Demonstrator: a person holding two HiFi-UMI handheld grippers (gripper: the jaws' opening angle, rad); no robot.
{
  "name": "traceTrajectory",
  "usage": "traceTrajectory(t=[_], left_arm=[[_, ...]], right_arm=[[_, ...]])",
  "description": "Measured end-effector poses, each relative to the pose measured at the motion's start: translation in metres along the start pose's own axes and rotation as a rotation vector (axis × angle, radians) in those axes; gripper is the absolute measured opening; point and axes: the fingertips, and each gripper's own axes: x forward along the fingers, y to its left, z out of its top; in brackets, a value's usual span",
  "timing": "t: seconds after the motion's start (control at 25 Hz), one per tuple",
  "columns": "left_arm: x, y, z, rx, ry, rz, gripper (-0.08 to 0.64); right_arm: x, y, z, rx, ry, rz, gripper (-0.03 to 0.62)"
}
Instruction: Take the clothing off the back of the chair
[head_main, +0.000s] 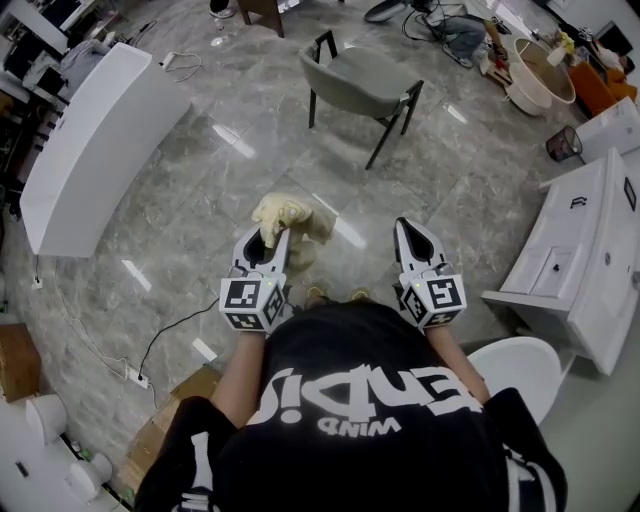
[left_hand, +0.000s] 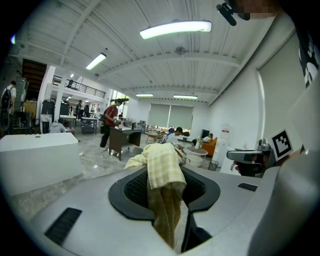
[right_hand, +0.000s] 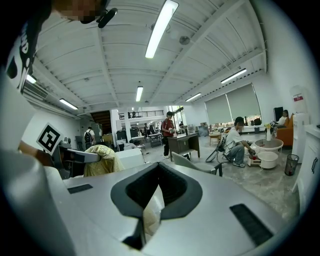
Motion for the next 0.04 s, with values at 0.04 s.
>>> traceTrajectory(t=[0.04], left_arm=[[-0.0002, -0.0006, -0.0002, 0.000, 0.001, 0.001, 0.146]], right_arm=[[-0.0006, -0.0001, -0.0001, 0.001, -0.001, 0.001, 0.014]])
